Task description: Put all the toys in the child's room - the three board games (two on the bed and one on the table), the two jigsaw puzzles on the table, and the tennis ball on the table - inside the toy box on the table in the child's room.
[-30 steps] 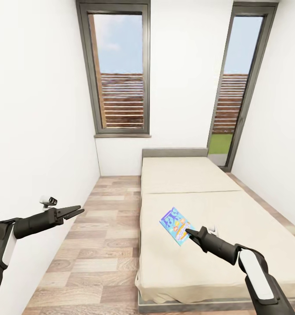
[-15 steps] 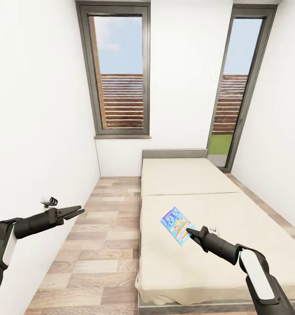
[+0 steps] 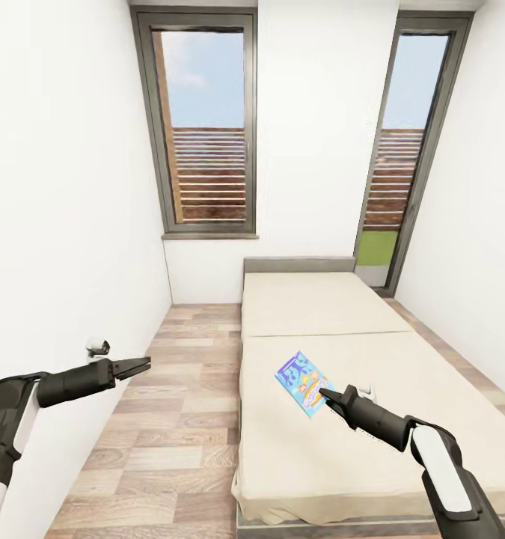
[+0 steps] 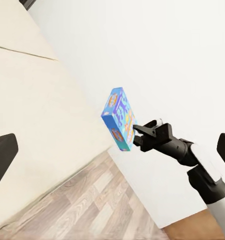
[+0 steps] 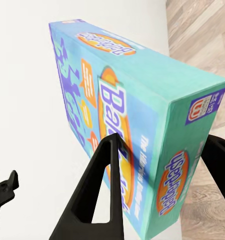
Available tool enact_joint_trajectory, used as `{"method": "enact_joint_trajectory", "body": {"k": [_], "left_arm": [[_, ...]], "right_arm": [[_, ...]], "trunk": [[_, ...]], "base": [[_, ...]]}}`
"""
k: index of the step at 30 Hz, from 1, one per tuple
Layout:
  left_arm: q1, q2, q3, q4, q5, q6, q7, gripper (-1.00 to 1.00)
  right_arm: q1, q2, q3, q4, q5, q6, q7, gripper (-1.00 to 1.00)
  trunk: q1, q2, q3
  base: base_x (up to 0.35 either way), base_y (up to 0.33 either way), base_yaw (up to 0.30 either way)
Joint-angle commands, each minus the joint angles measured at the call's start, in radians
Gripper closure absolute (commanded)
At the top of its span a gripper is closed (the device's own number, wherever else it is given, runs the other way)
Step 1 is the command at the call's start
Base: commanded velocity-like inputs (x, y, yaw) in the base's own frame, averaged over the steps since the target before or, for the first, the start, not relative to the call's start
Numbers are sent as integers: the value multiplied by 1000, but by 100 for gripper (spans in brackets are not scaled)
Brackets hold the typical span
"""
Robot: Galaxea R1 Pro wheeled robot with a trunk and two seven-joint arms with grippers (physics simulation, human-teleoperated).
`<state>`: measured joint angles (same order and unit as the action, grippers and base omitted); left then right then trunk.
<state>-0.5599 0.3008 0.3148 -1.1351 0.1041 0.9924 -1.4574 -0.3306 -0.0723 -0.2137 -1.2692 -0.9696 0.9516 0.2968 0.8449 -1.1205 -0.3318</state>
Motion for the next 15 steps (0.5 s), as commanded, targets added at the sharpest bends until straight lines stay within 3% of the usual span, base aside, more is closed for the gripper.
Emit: {"method": "enact_joint_trajectory", "body": {"k": [1, 10, 15], "left_arm": [[-1, 0, -7, 0, 2, 12, 3, -100], [-2, 0, -21, -3, 3, 13, 11, -100], [-2, 0, -37, -4, 2, 10, 11, -100]], "right_arm": [[-1, 0, -1, -8, 12, 4, 9, 100], [-1, 0, -1, -30, 12, 1, 9, 100], [-1, 0, -1, -30, 12, 1, 9, 100]], "trunk": [[-4, 6, 2], [-38, 69, 30], [-38, 69, 30]], "base": [[0, 0, 0], [0, 0, 0], [8, 0, 1]]}}
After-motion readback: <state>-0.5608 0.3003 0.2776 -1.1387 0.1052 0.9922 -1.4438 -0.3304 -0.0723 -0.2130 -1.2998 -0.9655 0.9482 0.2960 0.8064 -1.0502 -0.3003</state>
